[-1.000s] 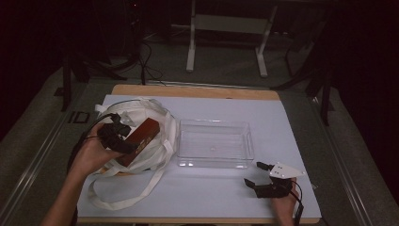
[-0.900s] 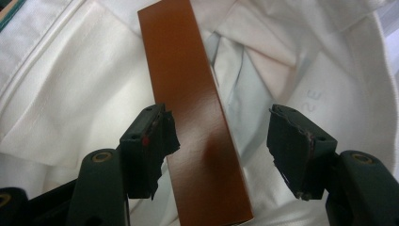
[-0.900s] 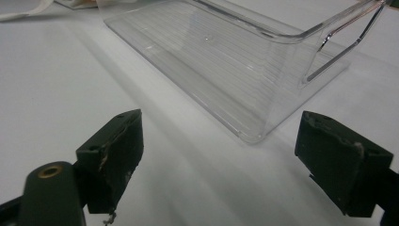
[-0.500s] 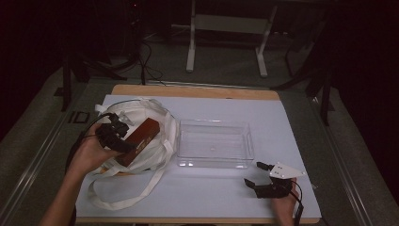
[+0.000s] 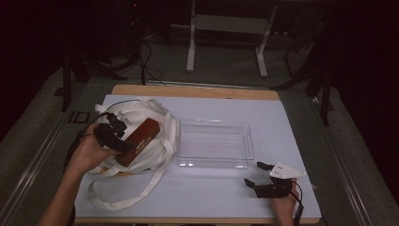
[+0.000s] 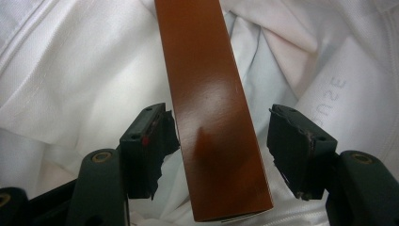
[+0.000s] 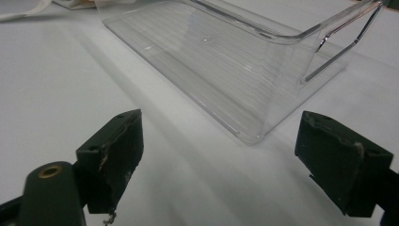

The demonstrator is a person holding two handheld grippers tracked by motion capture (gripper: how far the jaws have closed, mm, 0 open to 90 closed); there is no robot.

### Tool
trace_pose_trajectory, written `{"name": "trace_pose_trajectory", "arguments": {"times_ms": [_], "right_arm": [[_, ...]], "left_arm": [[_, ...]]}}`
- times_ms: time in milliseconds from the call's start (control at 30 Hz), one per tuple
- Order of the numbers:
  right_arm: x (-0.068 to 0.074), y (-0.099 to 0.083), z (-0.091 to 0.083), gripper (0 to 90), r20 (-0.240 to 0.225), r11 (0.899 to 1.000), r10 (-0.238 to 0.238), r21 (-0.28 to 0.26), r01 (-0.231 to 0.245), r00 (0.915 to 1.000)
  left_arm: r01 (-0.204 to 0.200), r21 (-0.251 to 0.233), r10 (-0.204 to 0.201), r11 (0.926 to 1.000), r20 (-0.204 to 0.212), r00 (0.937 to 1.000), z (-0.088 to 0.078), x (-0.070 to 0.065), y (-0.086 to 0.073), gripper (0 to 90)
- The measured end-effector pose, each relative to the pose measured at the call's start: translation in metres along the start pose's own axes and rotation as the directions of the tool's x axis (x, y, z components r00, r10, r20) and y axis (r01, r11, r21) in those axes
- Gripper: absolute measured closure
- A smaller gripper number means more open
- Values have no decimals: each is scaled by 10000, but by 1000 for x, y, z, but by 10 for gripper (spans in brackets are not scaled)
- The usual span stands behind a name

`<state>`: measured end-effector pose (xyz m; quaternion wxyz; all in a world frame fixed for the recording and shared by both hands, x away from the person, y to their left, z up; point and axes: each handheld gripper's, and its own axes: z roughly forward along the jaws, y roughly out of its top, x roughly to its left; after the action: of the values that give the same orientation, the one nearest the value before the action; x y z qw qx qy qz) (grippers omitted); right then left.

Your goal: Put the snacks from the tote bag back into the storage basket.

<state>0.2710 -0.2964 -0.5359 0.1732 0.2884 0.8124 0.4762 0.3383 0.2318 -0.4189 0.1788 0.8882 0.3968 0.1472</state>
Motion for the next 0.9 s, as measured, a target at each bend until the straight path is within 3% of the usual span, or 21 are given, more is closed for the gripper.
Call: {"name": "trace_pose_trajectory", "arguments": {"times_ms": [567, 900], "right_arm": [[0, 0, 0, 158, 8, 10000, -14, 6, 14, 10000], [0, 0, 0, 158, 6, 10000, -40, -1, 40, 10000]], "left_arm": [[435, 480, -443, 9979, 142, 9989, 8, 7, -2, 389], [654, 840, -691, 9943, 427, 9967, 12, 9, -2, 378]]}}
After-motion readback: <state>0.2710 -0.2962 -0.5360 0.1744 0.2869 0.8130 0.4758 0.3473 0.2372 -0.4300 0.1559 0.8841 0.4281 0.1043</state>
